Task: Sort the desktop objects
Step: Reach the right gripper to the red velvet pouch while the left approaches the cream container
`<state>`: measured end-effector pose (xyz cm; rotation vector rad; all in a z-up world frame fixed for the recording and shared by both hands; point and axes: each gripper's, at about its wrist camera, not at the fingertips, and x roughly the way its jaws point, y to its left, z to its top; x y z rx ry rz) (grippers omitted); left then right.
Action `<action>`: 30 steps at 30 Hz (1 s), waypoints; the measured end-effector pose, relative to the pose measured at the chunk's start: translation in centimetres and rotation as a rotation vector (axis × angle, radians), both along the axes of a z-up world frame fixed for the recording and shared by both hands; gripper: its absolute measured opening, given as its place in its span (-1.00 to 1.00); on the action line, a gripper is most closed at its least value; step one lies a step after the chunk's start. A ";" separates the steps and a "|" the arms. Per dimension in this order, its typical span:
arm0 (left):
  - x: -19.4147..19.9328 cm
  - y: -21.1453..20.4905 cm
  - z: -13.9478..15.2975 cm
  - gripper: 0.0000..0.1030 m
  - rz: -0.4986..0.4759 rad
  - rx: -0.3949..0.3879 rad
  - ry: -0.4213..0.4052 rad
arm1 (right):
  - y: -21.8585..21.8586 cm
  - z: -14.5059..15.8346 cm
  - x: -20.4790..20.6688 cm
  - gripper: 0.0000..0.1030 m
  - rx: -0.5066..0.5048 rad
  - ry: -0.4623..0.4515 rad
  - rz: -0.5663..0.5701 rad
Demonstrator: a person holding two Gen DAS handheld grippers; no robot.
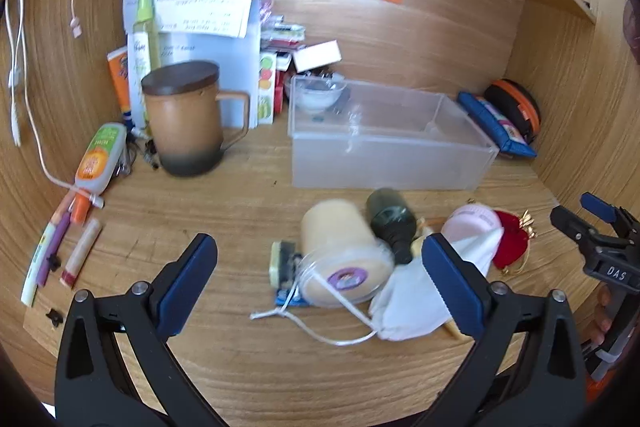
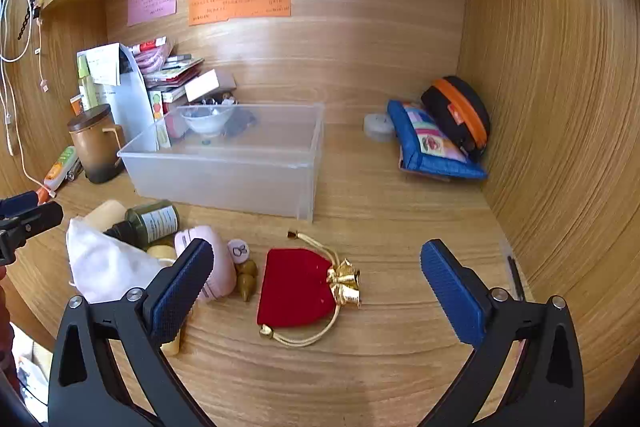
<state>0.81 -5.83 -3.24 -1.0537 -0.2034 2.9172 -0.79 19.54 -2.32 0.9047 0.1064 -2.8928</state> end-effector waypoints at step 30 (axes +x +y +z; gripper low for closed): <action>-4.1 1.7 -3.4 1.00 -0.073 -0.006 -0.113 | 2.0 -6.0 -3.6 1.00 -0.064 -0.235 -0.004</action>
